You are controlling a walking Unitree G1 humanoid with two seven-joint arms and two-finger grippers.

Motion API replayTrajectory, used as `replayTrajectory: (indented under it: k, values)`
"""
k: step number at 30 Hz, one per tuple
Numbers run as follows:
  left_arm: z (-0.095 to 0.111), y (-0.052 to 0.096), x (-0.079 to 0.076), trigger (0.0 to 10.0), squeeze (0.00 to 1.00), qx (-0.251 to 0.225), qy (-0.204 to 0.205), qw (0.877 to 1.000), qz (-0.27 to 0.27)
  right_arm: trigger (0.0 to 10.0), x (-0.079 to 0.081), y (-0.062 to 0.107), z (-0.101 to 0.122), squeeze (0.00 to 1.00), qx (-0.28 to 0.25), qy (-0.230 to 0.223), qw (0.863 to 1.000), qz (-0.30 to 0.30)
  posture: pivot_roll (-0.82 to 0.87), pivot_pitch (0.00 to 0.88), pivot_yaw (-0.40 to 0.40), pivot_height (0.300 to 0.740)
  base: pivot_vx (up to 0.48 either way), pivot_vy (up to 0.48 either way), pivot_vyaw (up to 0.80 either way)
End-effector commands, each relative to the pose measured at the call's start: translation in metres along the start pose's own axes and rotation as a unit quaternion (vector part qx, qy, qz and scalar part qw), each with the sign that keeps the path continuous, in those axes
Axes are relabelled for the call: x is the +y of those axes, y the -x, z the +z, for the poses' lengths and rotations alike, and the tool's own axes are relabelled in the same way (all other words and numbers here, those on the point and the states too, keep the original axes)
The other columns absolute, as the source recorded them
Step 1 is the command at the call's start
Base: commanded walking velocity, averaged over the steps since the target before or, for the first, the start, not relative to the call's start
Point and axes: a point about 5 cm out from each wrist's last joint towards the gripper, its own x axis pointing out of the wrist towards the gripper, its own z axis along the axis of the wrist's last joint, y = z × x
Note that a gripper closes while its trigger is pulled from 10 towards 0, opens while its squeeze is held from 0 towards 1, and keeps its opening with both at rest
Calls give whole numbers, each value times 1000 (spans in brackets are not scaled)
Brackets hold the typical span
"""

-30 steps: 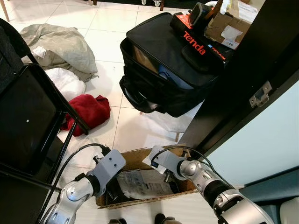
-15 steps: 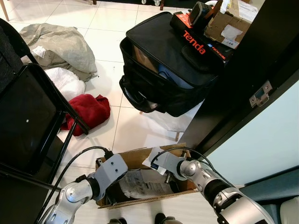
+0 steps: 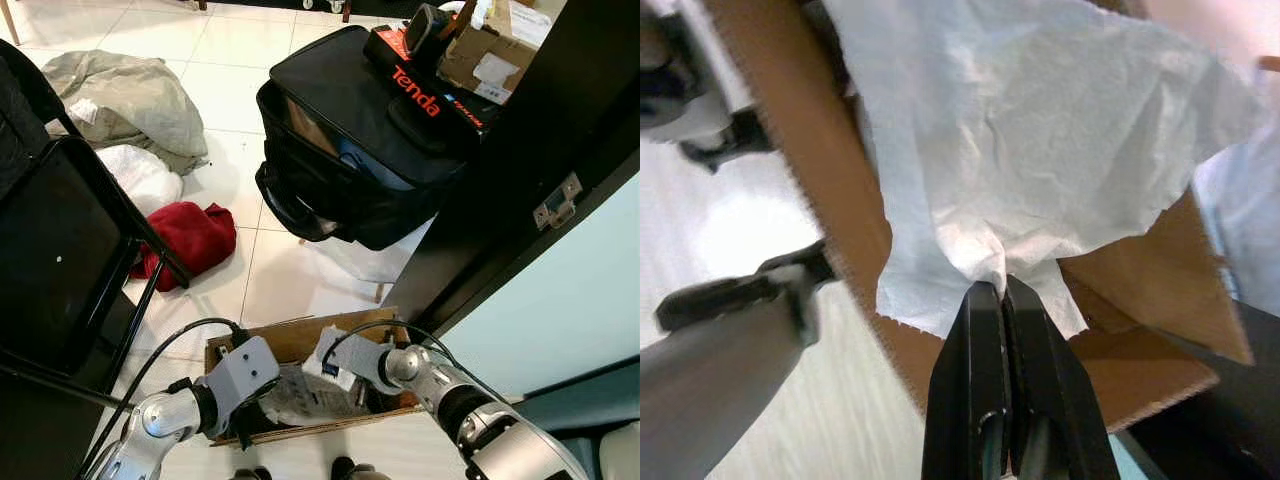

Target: Clean up the room

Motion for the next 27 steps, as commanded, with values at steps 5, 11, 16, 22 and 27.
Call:
replayTrajectory:
  k: [5, 11, 16, 22, 27]
  values:
    - [-5, 1, -9, 10000, 0, 11, -9, 1000, -23, 10000, 11, -2, -12, 0, 24, 17, 999, 16, -16, 351, -40, 740, 0, 0, 0]
    - [-6, 1, -11, 10000, 0, 13, -8, 999, -31, 10000, 11, -2, -12, 392, 27, 13, 999, 15, -15, 349, -39, 740, 0, 0, 0]
    - [-5, 1, -9, 10000, 0, 13, -8, 999, -30, 10000, 7, -1, -13, 1000, 39, 36, 999, 4, -16, 352, -40, 740, 0, 0, 0]
    - [-6, 1, -8, 10000, 0, 14, -10, 1000, -26, 10000, 6, -1, -12, 0, 36, 42, 998, -9, -15, 346, -38, 740, 0, 0, 0]
    - [-6, 1, -8, 10000, 0, 13, -1, 1000, -16, 10000, 1, 0, -9, 0, 17, 0, 999, -37, -14, 314, -36, 740, 0, 0, 0]
